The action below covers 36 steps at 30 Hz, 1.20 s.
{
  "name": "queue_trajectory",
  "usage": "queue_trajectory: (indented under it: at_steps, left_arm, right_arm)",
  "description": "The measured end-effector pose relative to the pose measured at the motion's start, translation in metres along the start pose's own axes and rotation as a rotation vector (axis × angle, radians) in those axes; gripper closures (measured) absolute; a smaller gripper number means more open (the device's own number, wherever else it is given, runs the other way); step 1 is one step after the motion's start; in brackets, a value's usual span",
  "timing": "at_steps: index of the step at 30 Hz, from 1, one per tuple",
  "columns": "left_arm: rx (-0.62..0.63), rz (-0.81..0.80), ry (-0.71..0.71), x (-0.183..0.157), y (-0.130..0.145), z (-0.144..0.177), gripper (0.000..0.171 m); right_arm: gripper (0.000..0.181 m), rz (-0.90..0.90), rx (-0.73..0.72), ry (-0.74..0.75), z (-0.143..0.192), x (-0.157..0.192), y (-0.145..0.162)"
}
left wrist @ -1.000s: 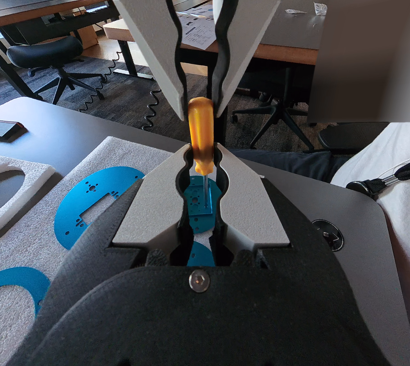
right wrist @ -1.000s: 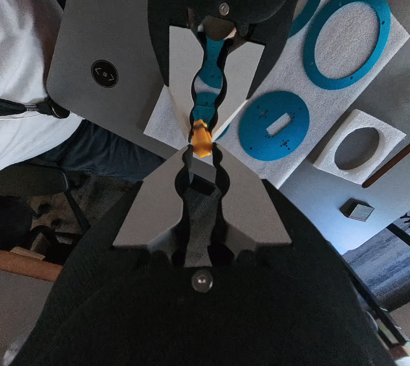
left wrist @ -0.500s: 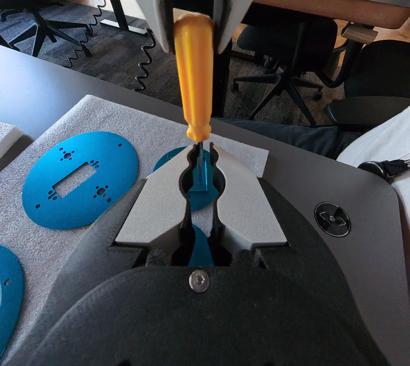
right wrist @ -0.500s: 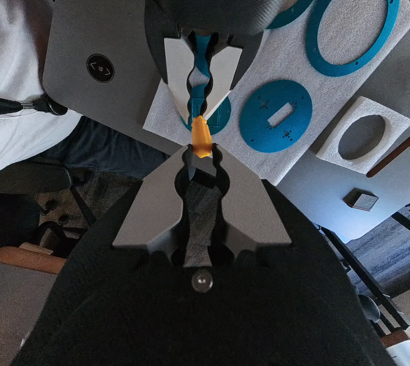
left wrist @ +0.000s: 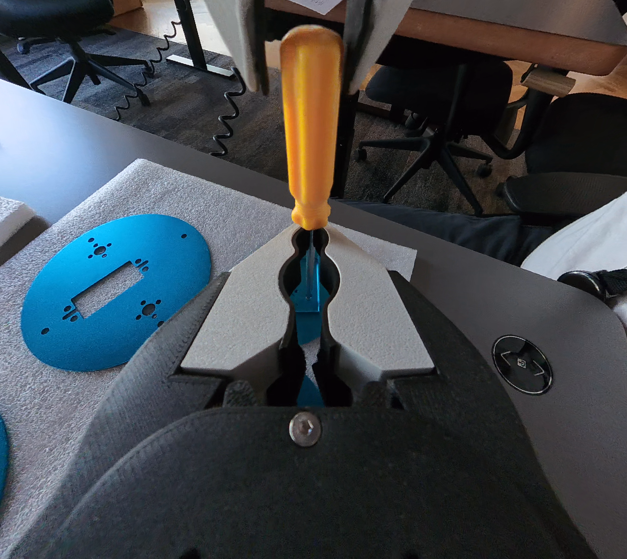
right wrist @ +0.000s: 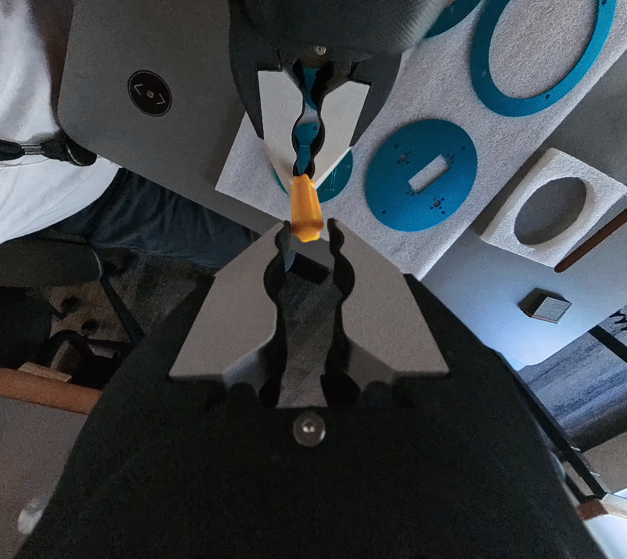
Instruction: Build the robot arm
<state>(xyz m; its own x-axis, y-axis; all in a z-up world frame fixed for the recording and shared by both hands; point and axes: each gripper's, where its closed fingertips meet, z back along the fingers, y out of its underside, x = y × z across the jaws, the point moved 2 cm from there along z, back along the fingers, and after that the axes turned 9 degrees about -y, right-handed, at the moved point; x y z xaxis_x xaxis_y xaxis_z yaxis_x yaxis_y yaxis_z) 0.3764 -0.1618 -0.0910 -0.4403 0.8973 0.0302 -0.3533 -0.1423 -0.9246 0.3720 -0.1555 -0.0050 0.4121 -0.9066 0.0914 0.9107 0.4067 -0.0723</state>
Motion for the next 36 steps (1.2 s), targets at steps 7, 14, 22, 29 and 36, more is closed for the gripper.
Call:
queue_trajectory:
  at_steps: [7,14,22,29,36]
  left_arm:
    - [-0.006,0.002,0.004,-0.001,0.0,-0.001,0.17]
    - [-0.008,0.002,-0.008,0.001,-0.001,-0.002,0.17]
    - [-0.002,0.0,-0.01,0.0,-0.001,-0.003,0.17]
    - [0.001,-0.003,-0.015,0.001,0.0,-0.002,0.17]
    - [0.003,-0.005,-0.013,0.002,0.0,-0.001,0.17]
  right_arm:
    - [0.165,0.05,0.012,-0.021,-0.002,0.002,0.001]
    - [0.162,0.059,0.042,-0.004,-0.003,-0.001,0.004]
    - [0.164,0.024,0.033,-0.01,-0.001,-0.001,0.001]
    - [0.163,-0.303,-0.02,-0.099,-0.001,-0.005,0.001]
    - [0.159,0.139,0.002,0.08,0.004,-0.004,-0.008]
